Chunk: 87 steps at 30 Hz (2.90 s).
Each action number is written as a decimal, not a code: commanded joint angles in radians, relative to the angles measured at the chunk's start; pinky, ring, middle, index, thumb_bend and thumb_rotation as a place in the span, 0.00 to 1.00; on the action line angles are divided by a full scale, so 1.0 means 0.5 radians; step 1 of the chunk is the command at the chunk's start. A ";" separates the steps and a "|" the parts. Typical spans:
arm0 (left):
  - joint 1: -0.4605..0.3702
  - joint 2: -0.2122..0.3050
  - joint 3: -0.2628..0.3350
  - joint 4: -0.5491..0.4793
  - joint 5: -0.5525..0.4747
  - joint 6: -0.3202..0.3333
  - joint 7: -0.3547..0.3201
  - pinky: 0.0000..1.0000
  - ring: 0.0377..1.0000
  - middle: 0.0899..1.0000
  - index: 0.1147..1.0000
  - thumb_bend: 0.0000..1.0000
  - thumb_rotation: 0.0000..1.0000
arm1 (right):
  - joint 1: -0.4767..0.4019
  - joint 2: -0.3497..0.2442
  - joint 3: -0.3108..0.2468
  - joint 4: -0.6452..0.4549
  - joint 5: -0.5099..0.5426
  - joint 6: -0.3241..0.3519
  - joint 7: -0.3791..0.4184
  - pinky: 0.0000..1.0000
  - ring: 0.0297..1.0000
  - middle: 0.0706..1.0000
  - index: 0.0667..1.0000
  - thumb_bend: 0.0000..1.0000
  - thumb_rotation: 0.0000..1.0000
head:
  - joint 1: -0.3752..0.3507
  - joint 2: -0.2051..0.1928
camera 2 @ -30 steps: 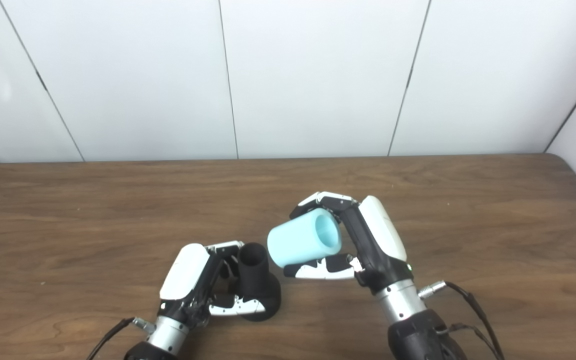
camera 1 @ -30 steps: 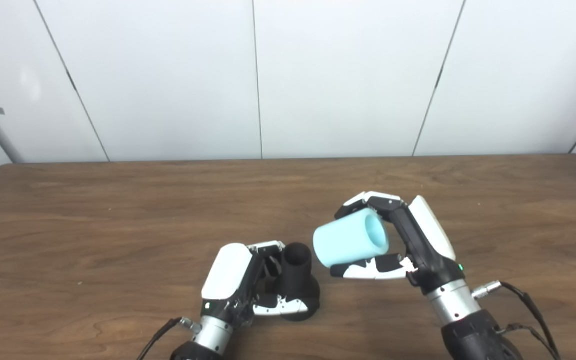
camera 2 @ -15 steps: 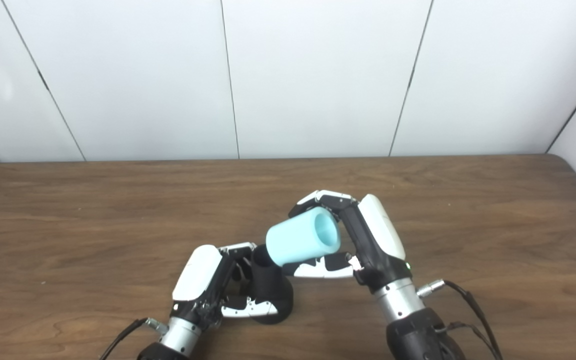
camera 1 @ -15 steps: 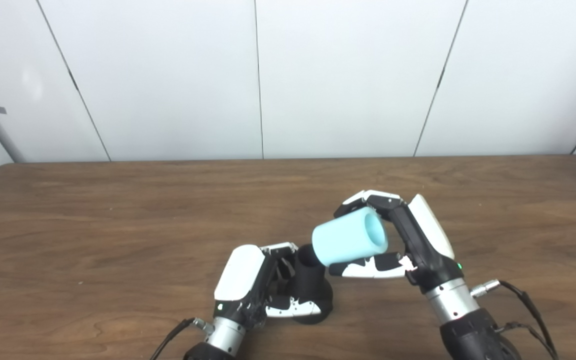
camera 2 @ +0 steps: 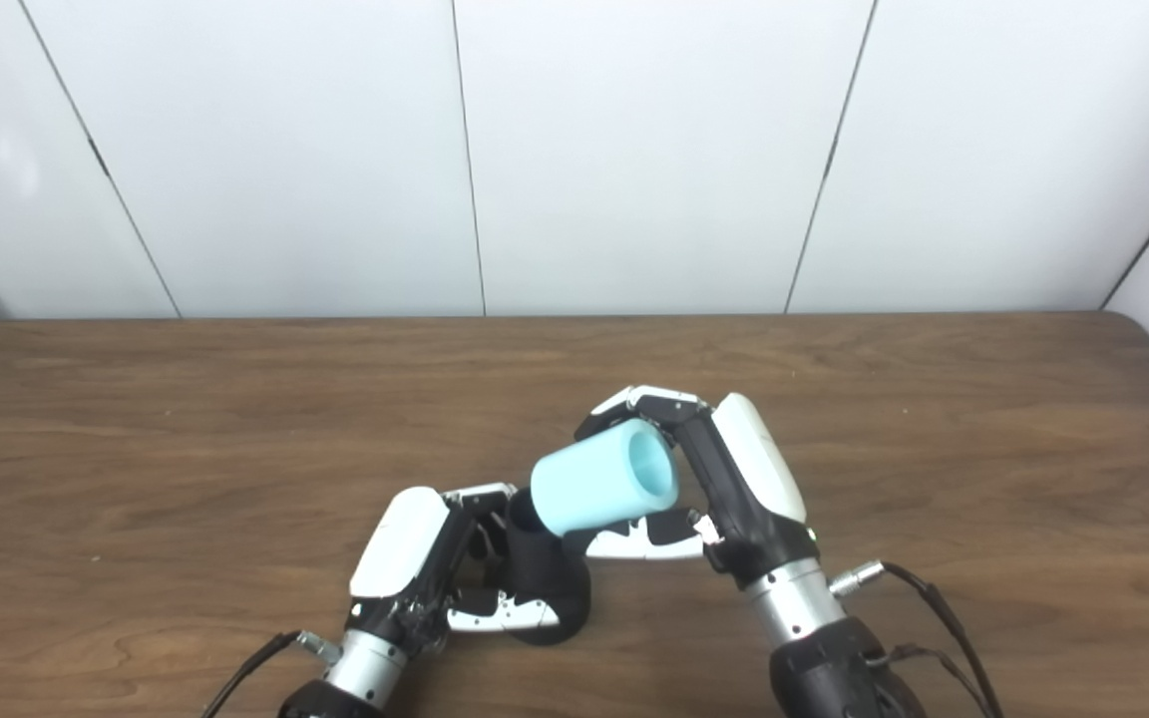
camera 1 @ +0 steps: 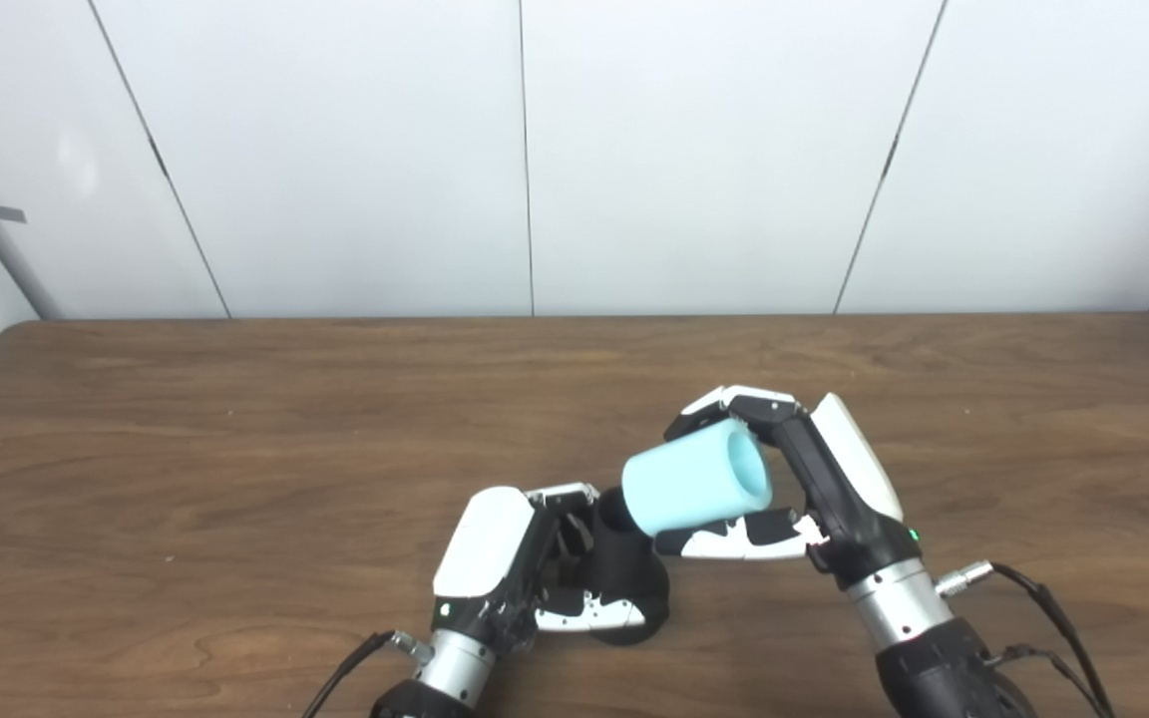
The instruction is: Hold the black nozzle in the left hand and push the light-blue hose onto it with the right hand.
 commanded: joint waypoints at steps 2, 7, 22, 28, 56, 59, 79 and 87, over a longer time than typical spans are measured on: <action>0.142 -0.074 -0.074 0.154 0.004 0.089 -0.068 0.34 0.40 0.45 0.44 0.47 0.00 | -0.040 -0.019 0.017 -0.025 0.036 -0.060 0.016 0.32 0.38 0.46 0.48 0.50 0.00 | 0.002 0.005; 0.141 -0.075 -0.073 0.153 0.002 0.095 -0.072 0.33 0.40 0.44 0.45 0.47 0.00 | -0.049 -0.026 0.014 -0.074 0.063 0.026 0.077 0.32 0.38 0.46 0.48 0.50 0.00 | 0.007 0.013; 0.138 -0.083 -0.091 0.158 0.030 0.109 -0.070 0.36 0.41 0.46 0.44 0.48 0.00 | -0.231 -0.148 0.003 -0.091 0.152 0.210 0.282 0.32 0.37 0.46 0.49 0.50 0.00 | 0.028 0.031; 0.141 -0.083 -0.110 0.152 0.050 0.116 -0.077 0.35 0.41 0.44 0.44 0.48 0.00 | -0.271 -0.141 0.028 -0.068 0.133 0.181 0.274 0.31 0.37 0.46 0.49 0.49 0.00 | 0.036 0.040; 0.150 -0.072 -0.221 0.130 0.101 0.181 -0.088 0.35 0.41 0.44 0.43 0.48 0.00 | -0.472 -0.492 0.275 -0.165 -0.036 0.410 0.816 0.35 0.36 0.46 0.48 0.50 0.00 | 0.059 0.092; 0.155 -0.074 -0.222 0.112 0.106 0.197 -0.093 0.34 0.40 0.41 0.44 0.47 0.00 | -0.474 -0.545 0.305 -0.190 -0.039 0.456 0.889 0.35 0.37 0.47 0.48 0.50 0.00 | 0.055 0.100; 0.169 -0.053 -0.223 0.067 0.106 0.229 -0.129 0.33 0.39 0.40 0.45 0.47 0.00 | -0.612 -0.636 0.461 -0.194 -0.106 0.663 1.038 0.33 0.36 0.48 0.48 0.50 0.00 | 0.028 0.122; 0.169 -0.050 -0.230 0.086 0.103 0.217 -0.121 0.34 0.40 0.40 0.47 0.47 0.00 | -0.660 -0.585 0.428 -0.246 -0.221 0.718 1.158 0.32 0.37 0.48 0.47 0.50 0.00 | 0.031 0.124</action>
